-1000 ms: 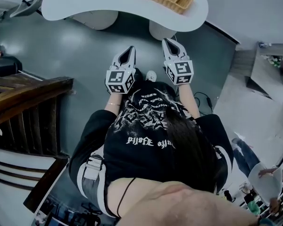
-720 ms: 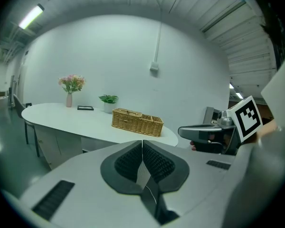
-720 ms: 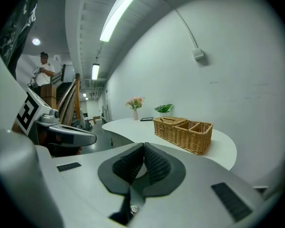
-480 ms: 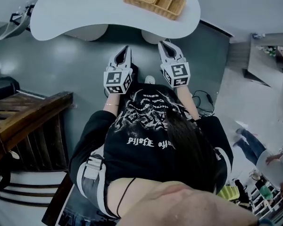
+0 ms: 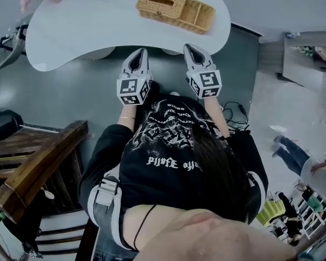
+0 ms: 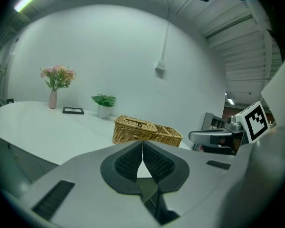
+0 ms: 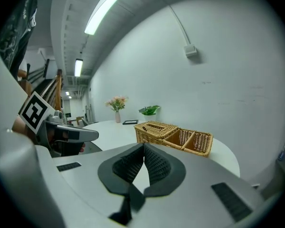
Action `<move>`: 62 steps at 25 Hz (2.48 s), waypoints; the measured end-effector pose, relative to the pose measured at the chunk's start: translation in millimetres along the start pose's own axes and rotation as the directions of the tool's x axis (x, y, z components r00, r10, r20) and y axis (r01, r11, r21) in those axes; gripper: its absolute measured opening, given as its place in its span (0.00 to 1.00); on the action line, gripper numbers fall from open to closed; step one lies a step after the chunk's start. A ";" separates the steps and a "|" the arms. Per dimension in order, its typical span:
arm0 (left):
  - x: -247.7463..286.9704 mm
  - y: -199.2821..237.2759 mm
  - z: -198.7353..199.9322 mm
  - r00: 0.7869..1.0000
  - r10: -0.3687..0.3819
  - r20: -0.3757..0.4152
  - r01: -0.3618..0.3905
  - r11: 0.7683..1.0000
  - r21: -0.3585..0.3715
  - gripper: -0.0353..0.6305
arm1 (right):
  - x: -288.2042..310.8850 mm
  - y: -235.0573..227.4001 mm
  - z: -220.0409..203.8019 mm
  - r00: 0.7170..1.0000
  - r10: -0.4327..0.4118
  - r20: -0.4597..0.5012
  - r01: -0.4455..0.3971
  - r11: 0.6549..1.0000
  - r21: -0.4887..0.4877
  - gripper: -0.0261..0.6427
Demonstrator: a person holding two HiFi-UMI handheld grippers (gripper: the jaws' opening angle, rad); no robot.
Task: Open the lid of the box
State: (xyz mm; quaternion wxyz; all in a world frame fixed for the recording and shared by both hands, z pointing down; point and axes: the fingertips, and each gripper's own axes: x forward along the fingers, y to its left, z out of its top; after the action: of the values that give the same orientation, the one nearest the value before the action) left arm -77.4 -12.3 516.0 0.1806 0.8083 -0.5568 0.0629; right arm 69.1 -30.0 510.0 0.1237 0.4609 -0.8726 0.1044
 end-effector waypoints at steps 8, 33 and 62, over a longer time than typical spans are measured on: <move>36.1 36.1 24.5 0.996 -0.091 -0.014 0.092 0.995 0.026 0.09 | 34.8 -5.5 12.2 0.995 -0.101 -0.011 0.101 0.995 -0.008 0.08; 77.7 92.8 51.1 0.995 -0.096 -0.013 0.097 0.995 0.025 0.09 | 108.6 -13.7 44.1 0.995 -0.101 -0.006 0.101 0.994 -0.040 0.08; 128.2 87.6 71.2 0.999 0.051 0.001 -0.051 0.999 0.014 0.09 | 165.4 -31.5 69.7 0.968 0.201 -0.148 -0.216 0.972 -0.097 0.18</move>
State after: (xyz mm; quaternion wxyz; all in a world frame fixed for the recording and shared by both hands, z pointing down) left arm -117.6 -178.1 508.2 0.1733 0.7950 -0.5769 0.0710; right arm -3.1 -196.8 497.7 0.1971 0.3505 -0.9102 0.0992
